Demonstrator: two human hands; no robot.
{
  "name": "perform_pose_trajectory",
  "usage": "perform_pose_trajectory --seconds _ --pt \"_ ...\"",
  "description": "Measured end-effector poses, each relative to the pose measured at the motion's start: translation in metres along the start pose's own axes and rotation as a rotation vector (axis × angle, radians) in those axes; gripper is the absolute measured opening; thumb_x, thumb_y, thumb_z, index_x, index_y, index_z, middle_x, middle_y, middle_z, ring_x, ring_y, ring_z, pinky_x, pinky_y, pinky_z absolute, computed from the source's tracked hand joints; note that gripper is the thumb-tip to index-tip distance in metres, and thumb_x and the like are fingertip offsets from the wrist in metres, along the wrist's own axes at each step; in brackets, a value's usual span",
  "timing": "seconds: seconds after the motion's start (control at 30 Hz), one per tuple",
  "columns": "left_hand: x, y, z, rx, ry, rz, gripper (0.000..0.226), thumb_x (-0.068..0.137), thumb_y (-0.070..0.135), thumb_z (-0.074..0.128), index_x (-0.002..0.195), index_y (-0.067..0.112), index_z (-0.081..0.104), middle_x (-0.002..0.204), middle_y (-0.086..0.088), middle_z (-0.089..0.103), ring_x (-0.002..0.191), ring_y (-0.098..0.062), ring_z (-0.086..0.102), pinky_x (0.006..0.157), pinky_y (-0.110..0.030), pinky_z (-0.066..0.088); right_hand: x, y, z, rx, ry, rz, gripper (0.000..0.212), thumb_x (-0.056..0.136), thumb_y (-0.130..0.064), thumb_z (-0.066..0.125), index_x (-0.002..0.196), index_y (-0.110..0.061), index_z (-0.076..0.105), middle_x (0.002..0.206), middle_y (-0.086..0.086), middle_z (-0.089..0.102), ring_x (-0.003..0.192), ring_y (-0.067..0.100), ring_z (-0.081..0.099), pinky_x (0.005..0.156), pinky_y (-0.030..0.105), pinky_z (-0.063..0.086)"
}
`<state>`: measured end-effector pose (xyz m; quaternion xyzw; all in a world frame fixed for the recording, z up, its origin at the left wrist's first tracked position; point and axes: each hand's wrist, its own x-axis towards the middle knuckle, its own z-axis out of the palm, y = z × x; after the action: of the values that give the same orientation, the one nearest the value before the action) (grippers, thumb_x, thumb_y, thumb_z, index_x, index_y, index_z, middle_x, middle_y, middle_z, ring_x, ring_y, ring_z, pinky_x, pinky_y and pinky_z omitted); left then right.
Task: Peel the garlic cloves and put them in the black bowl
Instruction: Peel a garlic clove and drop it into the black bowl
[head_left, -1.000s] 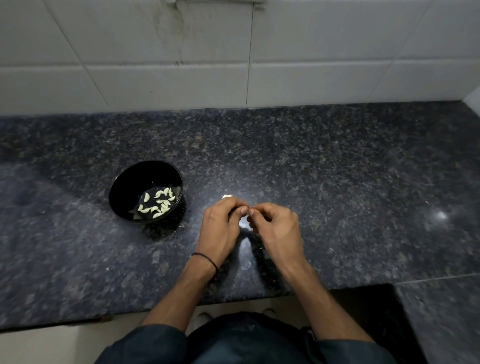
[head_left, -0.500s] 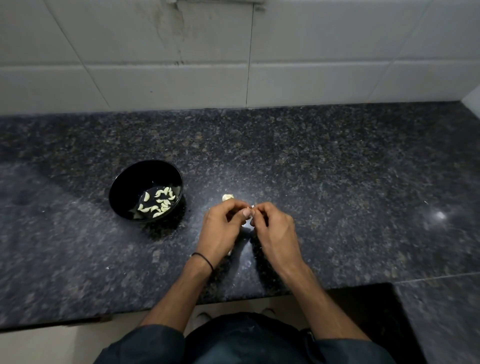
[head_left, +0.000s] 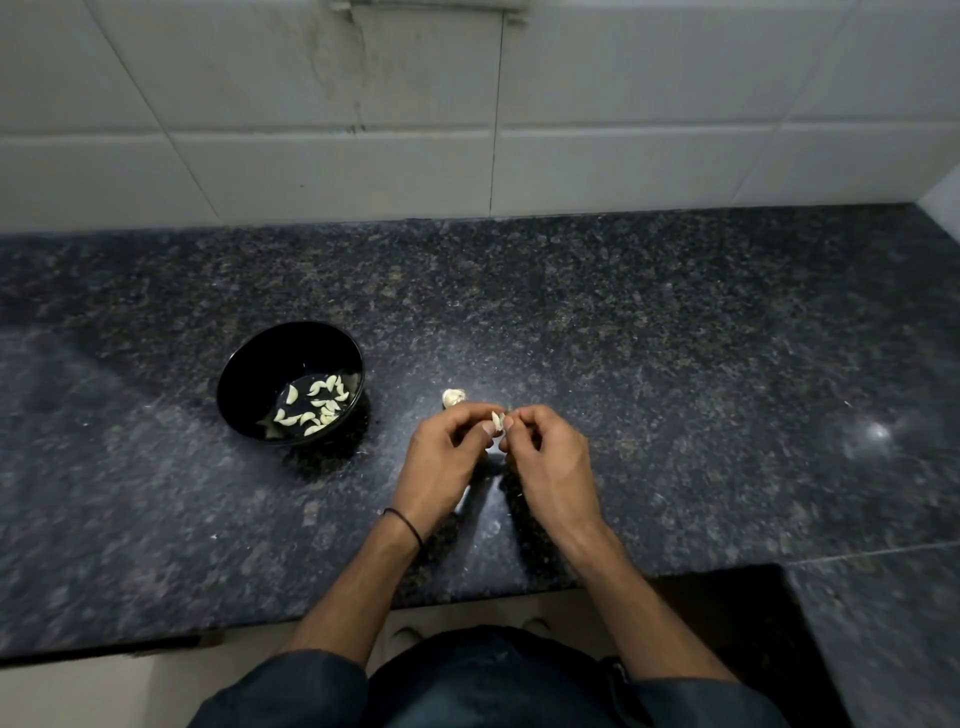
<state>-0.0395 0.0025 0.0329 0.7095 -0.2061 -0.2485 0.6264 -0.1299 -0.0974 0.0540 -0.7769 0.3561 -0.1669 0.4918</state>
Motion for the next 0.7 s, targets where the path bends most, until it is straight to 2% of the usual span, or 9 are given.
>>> perform_pose_trajectory --seconds 0.1,0.17,0.23,0.37,0.47,0.57,0.7 --pt "-0.0008 0.0004 0.0006 -0.022 0.001 -0.011 0.020 0.096 0.004 0.061 0.106 0.013 0.075 0.100 0.001 0.076 0.092 -0.012 0.069 0.088 -0.038 0.056 0.0005 0.0026 0.0008 0.008 0.010 0.011 0.015 0.100 -0.026 0.058 0.100 -0.016 0.070 0.083 -0.004 0.073 0.073 0.006 0.067 0.071 0.033 0.056" --pt "-0.0009 -0.0001 0.0011 -0.033 0.001 -0.021 0.021 0.096 0.004 0.061 0.108 0.014 0.075 0.102 0.001 0.076 0.092 -0.010 0.068 0.088 -0.036 0.055 0.0003 0.0026 0.0010 0.017 0.007 0.012 0.015 0.100 -0.026 0.058 0.099 -0.017 0.070 0.082 -0.004 0.072 0.073 0.006 0.066 0.071 0.035 0.056" --pt "-0.0015 -0.0002 0.0012 -0.061 -0.006 -0.034 0.024 0.096 0.004 0.061 0.111 0.018 0.074 0.100 0.001 0.075 0.090 -0.009 0.067 0.085 -0.034 0.055 0.0001 0.0026 0.0005 0.024 0.007 0.009 0.014 0.100 -0.025 0.058 0.099 -0.017 0.069 0.082 -0.005 0.072 0.072 0.004 0.065 0.070 0.033 0.055" --pt "-0.0036 0.0025 0.0015 -0.105 -0.036 -0.037 0.027 0.096 0.003 0.061 0.113 0.020 0.073 0.090 0.003 0.072 0.083 -0.008 0.064 0.076 -0.026 0.053 -0.0004 0.0031 -0.0007 0.026 0.006 0.003 0.014 0.100 -0.023 0.058 0.097 -0.015 0.069 0.078 -0.007 0.070 0.067 -0.003 0.061 0.064 0.021 0.048" --pt "-0.0042 0.0034 0.0023 -0.120 -0.027 -0.057 0.021 0.096 0.006 0.062 0.110 0.015 0.074 0.096 0.001 0.075 0.087 -0.008 0.067 0.078 -0.030 0.055 -0.0020 0.0027 -0.0007 0.032 -0.003 -0.003 0.014 0.100 -0.023 0.058 0.096 -0.016 0.069 0.078 -0.007 0.070 0.067 -0.004 0.061 0.062 0.016 0.046" --pt "-0.0043 0.0014 0.0026 -0.129 -0.011 -0.076 0.015 0.095 0.009 0.065 0.106 0.012 0.075 0.099 -0.004 0.076 0.091 -0.016 0.070 0.082 -0.037 0.058 -0.0022 0.0026 -0.0001 0.020 -0.011 -0.009 0.014 0.100 -0.025 0.058 0.097 -0.017 0.069 0.080 -0.007 0.071 0.071 -0.002 0.064 0.062 0.014 0.047" --pt "-0.0026 -0.0030 0.0018 -0.105 0.010 -0.085 0.017 0.094 0.003 0.064 0.102 0.013 0.076 0.092 0.000 0.076 0.084 -0.011 0.068 0.082 -0.039 0.058 -0.0029 0.0048 0.0001 -0.002 -0.014 -0.011 0.014 0.101 -0.024 0.057 0.095 -0.016 0.068 0.078 -0.007 0.068 0.067 -0.001 0.061 0.060 0.014 0.045"
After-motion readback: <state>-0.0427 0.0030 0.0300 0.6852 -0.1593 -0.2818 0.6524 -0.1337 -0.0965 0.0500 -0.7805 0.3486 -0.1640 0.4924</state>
